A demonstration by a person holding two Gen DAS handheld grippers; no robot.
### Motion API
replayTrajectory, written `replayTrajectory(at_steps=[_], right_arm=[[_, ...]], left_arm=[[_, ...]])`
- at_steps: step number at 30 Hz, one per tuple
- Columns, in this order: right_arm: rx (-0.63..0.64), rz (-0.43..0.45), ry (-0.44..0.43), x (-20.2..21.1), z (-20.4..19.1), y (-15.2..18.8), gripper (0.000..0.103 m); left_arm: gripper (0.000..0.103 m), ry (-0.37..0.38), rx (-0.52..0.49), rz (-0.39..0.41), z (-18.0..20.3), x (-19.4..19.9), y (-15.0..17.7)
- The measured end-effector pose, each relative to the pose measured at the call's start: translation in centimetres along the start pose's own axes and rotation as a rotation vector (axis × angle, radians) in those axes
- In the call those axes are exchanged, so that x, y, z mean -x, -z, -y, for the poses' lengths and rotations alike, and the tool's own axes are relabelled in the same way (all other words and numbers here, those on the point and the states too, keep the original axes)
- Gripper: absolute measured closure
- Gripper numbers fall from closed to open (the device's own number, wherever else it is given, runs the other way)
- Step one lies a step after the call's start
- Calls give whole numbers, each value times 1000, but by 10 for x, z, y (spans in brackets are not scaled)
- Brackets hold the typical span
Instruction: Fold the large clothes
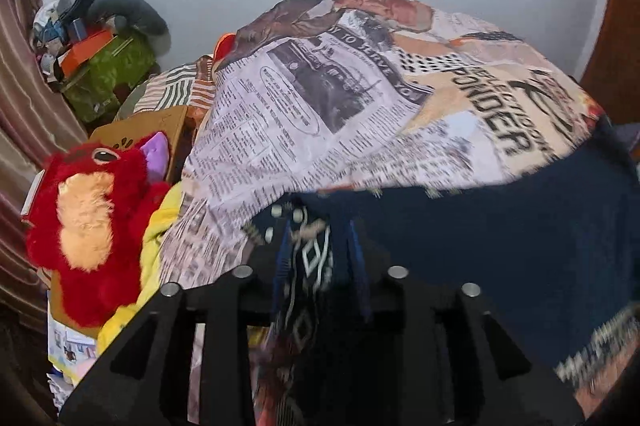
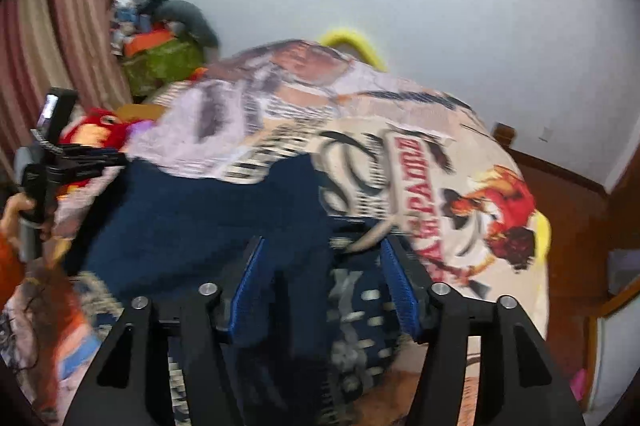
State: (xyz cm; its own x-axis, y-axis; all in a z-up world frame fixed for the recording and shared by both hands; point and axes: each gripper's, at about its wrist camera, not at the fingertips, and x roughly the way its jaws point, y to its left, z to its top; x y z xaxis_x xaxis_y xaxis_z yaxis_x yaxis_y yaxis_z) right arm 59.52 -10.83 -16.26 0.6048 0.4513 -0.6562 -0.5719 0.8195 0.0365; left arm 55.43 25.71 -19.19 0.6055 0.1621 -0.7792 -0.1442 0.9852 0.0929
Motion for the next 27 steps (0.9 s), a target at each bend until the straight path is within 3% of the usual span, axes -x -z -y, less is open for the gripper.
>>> replayTrajectory(at_steps=[2,5,7,12,18,22,27], right_arm=[[10,1,-41,5,-17,0,40],[14,-17,-111,6,-45,2,40],[18,-30,-147,5,-61,5,40],[81,-71,-145,4,-98,22,31],[124,-153,-102,-6,-114,49,28],[173,-215,-33,-20,-117,68,28],[240,-254,34,-33,-112,81,27]], left_arm=[[50,22,-1,10,-2,17,12],[31,68,21,31,-10,45,41],[25,115,62,24,-22,59,66],[20,209,237,-35,-45,68,123],[20,326,424,-173,-44,42,179],[20,443,532,-211,-33,27,198],[20,602,686,-200,-27,13,199]])
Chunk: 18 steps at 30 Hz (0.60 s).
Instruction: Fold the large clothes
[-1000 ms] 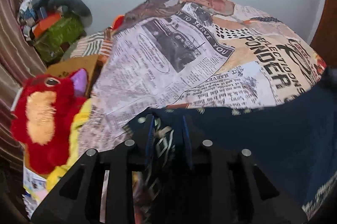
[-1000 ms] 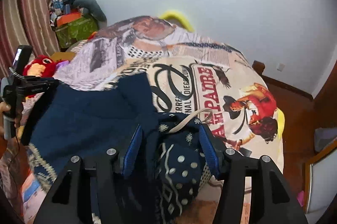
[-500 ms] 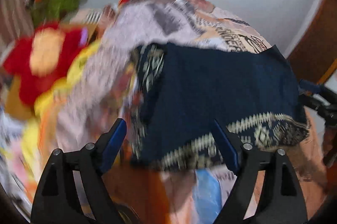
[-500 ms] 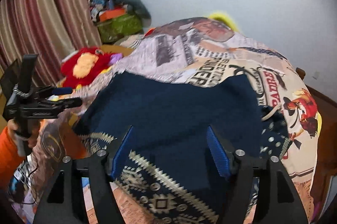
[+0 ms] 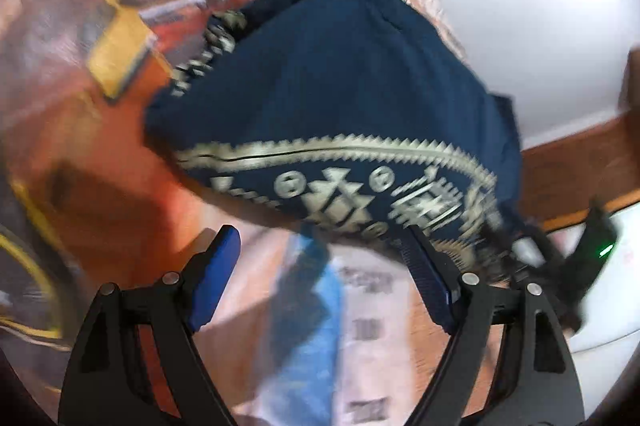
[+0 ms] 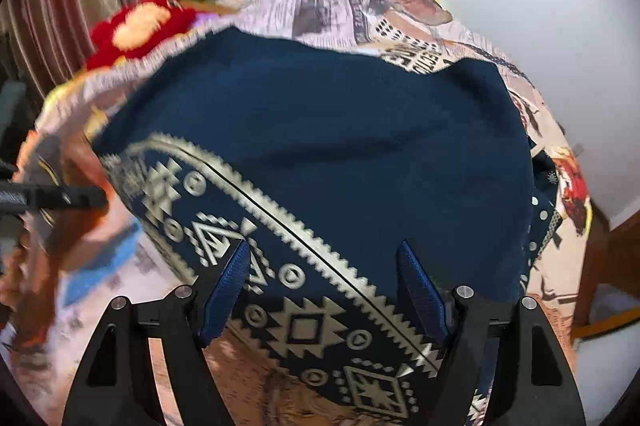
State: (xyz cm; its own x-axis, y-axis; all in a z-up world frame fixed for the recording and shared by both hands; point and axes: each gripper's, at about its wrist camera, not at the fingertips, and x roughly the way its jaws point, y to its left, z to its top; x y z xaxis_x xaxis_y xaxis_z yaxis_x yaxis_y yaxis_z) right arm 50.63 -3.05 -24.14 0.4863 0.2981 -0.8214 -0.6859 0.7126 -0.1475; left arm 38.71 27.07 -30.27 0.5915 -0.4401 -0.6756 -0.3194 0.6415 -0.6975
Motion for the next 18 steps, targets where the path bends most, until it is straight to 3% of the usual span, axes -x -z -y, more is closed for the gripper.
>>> replayTrajectory(at_steps=[2,10,14,18], right_arm=[[-10,-12,-2,-5,5,3,23],[-22,-34,-36,-16,13,6,20],[-14,-30,-46,-16,14,6,19],[-26,-28,-66,-18,17,7,19]], left_arm=[[20,49,42,3,0,-7,-6],[20,123,196,21,-19,-47,-27],[20,189,266,84,-23,-55,-34],[20,219,262,137,-12,-62,-52]])
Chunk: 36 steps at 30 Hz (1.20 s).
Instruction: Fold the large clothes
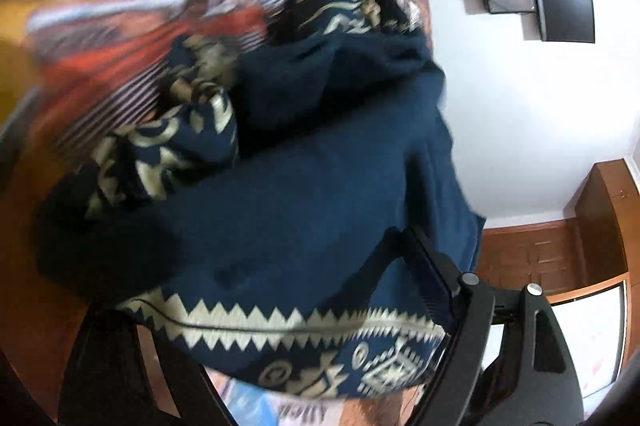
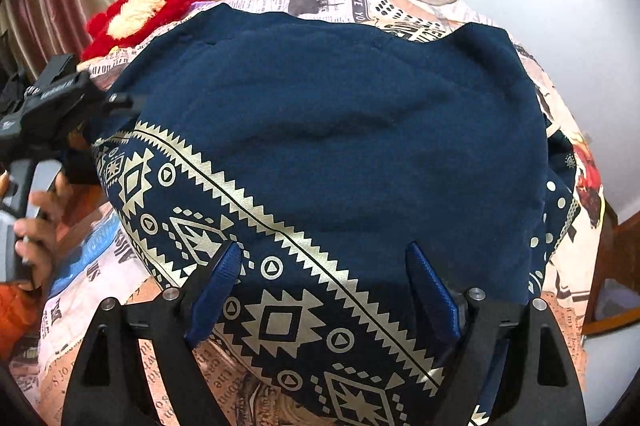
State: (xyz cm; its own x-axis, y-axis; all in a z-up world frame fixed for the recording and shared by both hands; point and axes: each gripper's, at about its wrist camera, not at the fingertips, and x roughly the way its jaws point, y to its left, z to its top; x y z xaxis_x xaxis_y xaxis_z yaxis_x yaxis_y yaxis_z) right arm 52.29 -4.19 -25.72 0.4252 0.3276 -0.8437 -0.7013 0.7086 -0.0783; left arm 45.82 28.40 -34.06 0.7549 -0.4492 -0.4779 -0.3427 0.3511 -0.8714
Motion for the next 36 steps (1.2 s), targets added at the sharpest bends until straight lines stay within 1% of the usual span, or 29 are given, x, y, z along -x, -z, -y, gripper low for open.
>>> replayTrajectory(at_steps=[3,4,6,7,9,10,11,12,14,17,19,21,23,25,28,30,32,34,36], right_arm=[[-6,0,-12,-1,3,1,19],[-7,2,-16,0,3,2,19],[-9,0,-27,-1,4,3,19],[-8,0,-31,-1,4,3,19],[-3,1,-34,-1,3,4,19],[-1,0,-36,-2,2,4,19],[1,-2,-38,-2,2,4,19],[1,-4,-40,-2,1,4,19],[-8,-7,-44,0,2,3,19],[-24,-9,-47,5,5,2,19],[-42,2,-53,13,9,2,19],[-61,18,-63,22,14,0,19],[-87,38,-98,32,17,-2,19],[-101,44,-140,40,16,-7,19],[-87,48,-176,42,2,-15,19],[-74,37,-195,38,-12,-20,19],[-48,25,-209,30,-30,-23,19],[-8,8,-210,20,-50,-25,19],[14,-24,-205,7,-59,-25,19]], left_arm=[[20,32,2,27,7,-9,-9],[20,26,11,37,9,-14,-13],[20,25,51,59,5,-16,-23],[23,31,74,68,2,-13,-29],[33,29,116,86,0,-10,-32],[45,9,122,96,-2,-8,-34],[62,-30,108,99,1,-7,-34],[69,-66,84,105,7,-6,-34],[81,-127,-4,130,23,1,-30],[86,-212,-161,203,59,23,-19],[88,-248,-266,263,87,47,-9],[90,-281,-339,305,105,70,3],[90,-333,-395,333,117,90,13],[91,-403,-413,341,118,105,20],[91,-481,-396,325,98,122,29],[91,-541,-386,335,85,124,33],[91,-571,-383,341,69,128,44],[91,-570,-397,349,60,133,53],[91,-572,-439,357,68,128,52]])
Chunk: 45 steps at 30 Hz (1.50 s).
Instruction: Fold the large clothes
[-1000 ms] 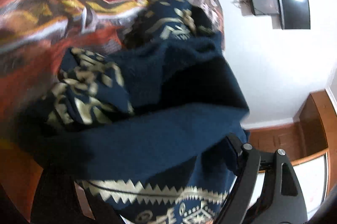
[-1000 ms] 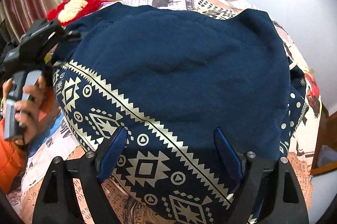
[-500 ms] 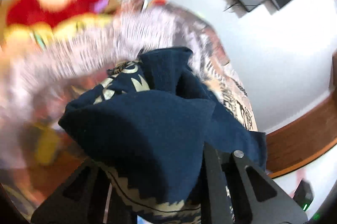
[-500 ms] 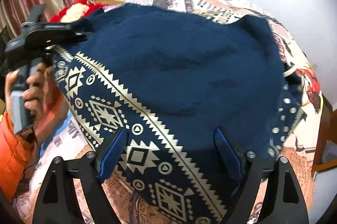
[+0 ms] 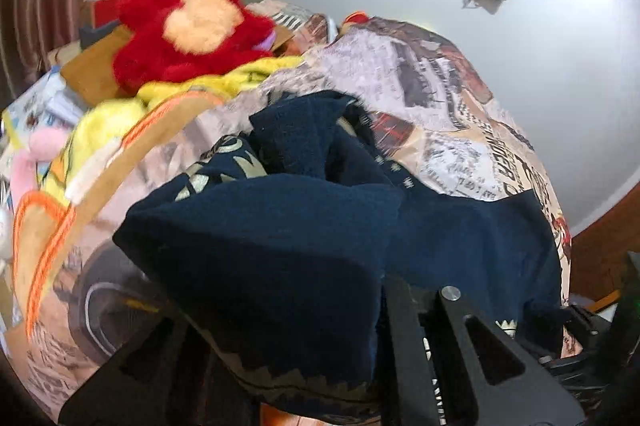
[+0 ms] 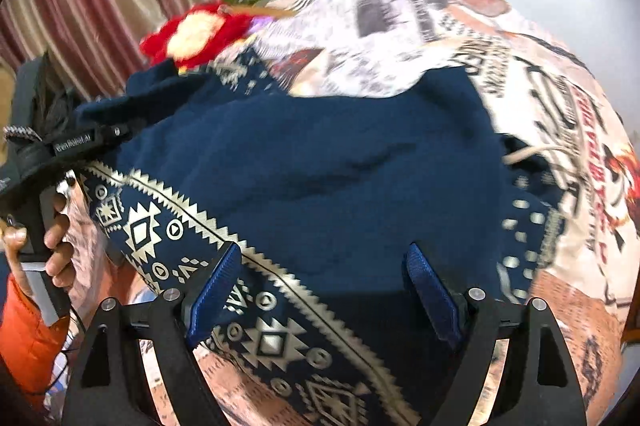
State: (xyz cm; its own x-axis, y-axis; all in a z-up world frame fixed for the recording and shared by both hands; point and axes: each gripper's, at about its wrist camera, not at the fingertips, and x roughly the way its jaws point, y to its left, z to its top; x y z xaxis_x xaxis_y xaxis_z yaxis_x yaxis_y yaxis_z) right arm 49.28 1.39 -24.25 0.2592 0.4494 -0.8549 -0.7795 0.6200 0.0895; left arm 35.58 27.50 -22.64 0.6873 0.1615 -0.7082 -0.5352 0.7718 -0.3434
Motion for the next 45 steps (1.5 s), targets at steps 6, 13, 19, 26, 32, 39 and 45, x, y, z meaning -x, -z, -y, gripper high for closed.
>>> replayTrajectory(at_steps=[6,13,19,26,32,39,45], right_arm=[[37,-60,28,-25,-4,6,19],[51,-69,33,-29,-6,15,19],[4,-79,-16,-25,7,13,19],[-99,-35,-40,34,47,42,24],[-277,42,52,106,117,79,24],[-318,106,132,160,142,106,24],[-318,154,109,181,127,113,24]], left_arm=[[91,31,-48,29,23,1,-17],[91,36,-216,107,69,12,-28],[92,88,-524,196,160,39,-16],[92,173,-785,200,228,49,33],[92,263,-905,98,256,49,81],[89,280,-891,-90,266,27,110],[89,319,-887,-165,258,33,124]])
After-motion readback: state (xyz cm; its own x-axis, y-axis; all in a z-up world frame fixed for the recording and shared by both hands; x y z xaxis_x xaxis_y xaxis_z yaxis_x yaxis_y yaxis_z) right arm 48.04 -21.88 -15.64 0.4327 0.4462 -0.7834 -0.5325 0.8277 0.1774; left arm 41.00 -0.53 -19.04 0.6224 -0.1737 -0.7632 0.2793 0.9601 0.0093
